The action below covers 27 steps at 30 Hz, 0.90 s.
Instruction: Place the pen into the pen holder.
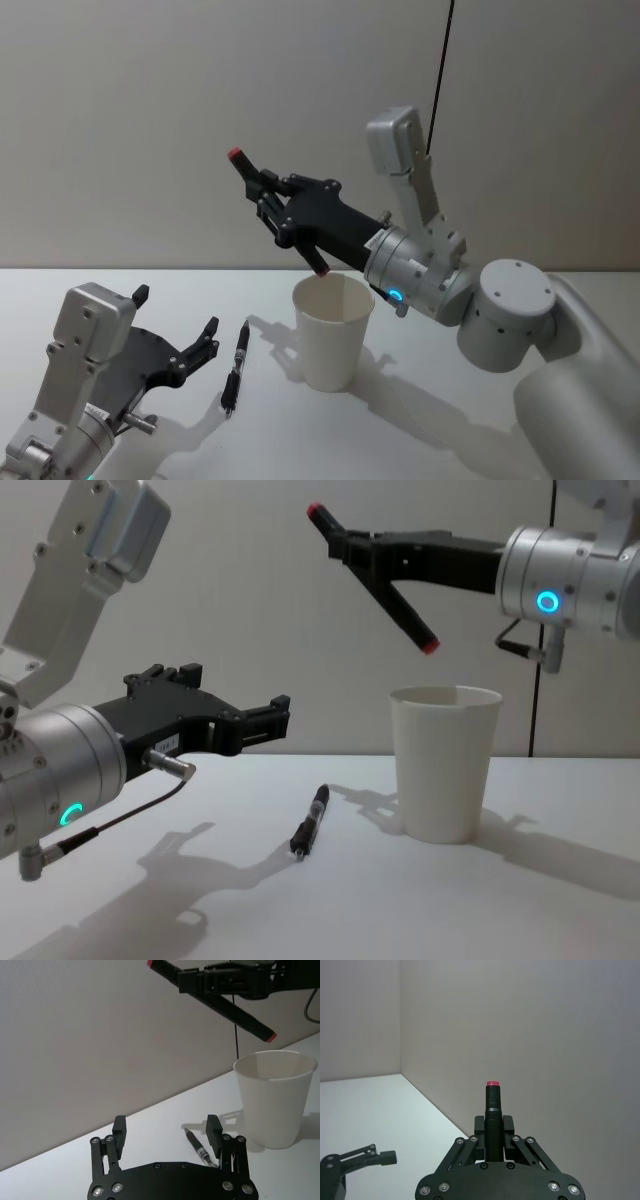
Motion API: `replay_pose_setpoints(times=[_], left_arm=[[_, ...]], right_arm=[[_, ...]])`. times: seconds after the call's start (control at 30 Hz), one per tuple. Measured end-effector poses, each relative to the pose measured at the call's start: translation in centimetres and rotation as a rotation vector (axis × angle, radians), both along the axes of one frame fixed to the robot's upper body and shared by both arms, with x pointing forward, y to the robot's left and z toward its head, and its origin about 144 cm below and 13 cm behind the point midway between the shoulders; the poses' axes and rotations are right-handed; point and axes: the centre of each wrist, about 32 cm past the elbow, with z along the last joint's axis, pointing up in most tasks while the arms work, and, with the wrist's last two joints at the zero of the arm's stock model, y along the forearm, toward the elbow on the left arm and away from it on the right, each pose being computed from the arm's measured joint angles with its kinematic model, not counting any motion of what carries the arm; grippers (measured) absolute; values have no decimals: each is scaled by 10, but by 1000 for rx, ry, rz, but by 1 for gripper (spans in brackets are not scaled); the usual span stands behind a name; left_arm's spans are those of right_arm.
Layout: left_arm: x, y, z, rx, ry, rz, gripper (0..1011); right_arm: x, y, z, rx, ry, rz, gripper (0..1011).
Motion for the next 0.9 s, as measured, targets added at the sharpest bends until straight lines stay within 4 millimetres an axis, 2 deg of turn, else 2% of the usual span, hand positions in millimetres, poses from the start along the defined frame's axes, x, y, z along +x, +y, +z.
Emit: replay_pose_setpoints(times=[0.9], left_arm=[[0, 0, 0, 0, 0, 0, 1002]], right_arm=[[2, -4, -21, -59, 47, -81, 207]])
